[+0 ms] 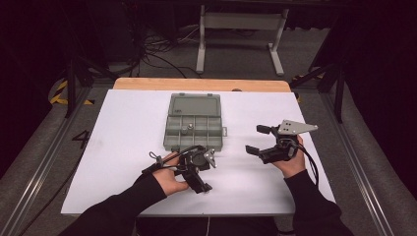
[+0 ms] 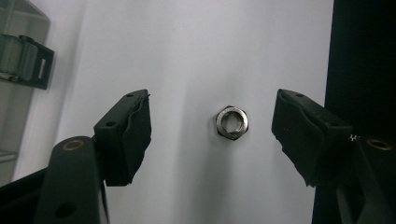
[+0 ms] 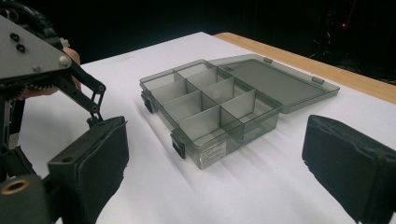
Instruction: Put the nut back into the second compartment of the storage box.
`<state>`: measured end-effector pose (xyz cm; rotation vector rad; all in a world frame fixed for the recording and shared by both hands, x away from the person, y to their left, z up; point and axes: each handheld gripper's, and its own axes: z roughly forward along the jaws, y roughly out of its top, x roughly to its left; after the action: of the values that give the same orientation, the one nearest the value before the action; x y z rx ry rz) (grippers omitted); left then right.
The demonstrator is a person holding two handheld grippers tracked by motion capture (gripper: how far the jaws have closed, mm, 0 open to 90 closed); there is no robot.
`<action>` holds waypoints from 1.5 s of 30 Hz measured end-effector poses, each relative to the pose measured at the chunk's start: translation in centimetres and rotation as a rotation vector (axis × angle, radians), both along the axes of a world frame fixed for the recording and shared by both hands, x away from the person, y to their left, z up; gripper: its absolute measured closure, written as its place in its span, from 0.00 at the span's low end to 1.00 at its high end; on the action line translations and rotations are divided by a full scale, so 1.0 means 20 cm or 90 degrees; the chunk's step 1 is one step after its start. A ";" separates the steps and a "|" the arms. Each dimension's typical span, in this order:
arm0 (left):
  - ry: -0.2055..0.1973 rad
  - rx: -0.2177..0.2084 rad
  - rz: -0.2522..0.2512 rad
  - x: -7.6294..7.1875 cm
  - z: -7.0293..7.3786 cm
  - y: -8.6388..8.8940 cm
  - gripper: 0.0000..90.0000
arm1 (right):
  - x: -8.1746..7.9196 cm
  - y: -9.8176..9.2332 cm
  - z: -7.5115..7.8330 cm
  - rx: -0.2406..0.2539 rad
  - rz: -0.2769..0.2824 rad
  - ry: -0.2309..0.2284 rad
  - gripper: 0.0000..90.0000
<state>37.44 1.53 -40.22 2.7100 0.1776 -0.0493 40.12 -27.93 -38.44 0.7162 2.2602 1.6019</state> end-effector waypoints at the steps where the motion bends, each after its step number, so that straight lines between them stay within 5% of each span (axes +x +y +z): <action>1: 0.005 0.000 0.001 0.00 -0.01 0.00 0.33 | 0.00 0.00 0.00 0.000 0.000 0.000 0.09; 14: 0.014 0.029 -0.022 -0.03 -0.09 -0.04 0.45 | 0.00 0.00 0.00 0.000 0.000 0.000 0.09; 27: 0.030 0.048 -0.020 -0.03 -0.12 -0.04 0.77 | 0.00 0.00 0.00 0.000 0.000 0.002 0.09; 36: 0.032 0.052 -0.031 -0.04 -0.09 -0.05 0.78 | 0.00 0.00 0.00 -0.001 0.001 0.002 0.09; 45: 0.027 0.027 -0.017 0.01 0.01 0.00 0.78 | 0.00 0.00 0.00 -0.001 0.001 0.002 0.09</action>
<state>37.70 1.53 -40.09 2.7545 0.1569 -0.1124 40.15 -27.88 -38.47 0.7174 2.2655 1.6000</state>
